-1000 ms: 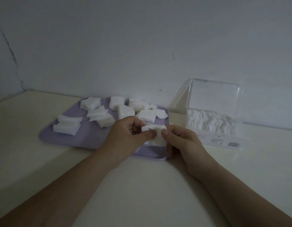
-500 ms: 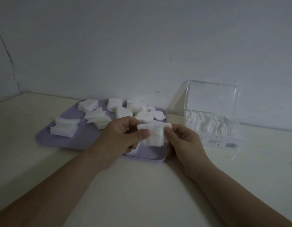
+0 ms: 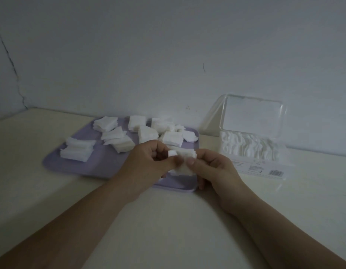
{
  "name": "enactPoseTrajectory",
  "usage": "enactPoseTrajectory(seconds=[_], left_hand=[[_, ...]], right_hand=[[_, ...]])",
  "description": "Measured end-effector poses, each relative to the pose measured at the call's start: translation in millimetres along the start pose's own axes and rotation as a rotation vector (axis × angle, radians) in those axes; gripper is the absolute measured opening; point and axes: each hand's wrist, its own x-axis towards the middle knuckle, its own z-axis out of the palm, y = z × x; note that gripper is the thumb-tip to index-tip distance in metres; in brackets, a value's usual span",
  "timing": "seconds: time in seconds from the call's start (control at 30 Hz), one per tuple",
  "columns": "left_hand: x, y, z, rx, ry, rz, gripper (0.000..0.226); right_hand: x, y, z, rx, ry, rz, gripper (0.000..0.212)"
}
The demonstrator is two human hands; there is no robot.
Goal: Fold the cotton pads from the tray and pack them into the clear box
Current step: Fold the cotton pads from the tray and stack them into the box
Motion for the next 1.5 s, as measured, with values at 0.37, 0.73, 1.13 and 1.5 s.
enactPoseTrajectory(seconds=[0.37, 0.73, 1.13, 1.5], left_hand=[[4.4, -17.2, -6.4, 0.156, -0.099, 0.163, 0.014], [-0.1, 3.1, -7.7, 0.144, 0.104, 0.114, 0.027], [0.5, 13.8, -48.6, 0.881, -0.157, -0.102, 0.036], [8.8, 2.3, -48.6, 0.009, -0.238, -0.08, 0.041]], right_hand=[[3.3, 23.7, -1.8, -0.502, 0.217, -0.192, 0.052], [4.4, 25.0, 7.8, -0.835, 0.212, -0.228, 0.043], [4.8, 17.5, 0.7, -0.547, 0.301, -0.118, 0.011], [9.0, 20.7, -3.5, -0.424, 0.326, -0.085, 0.013]])
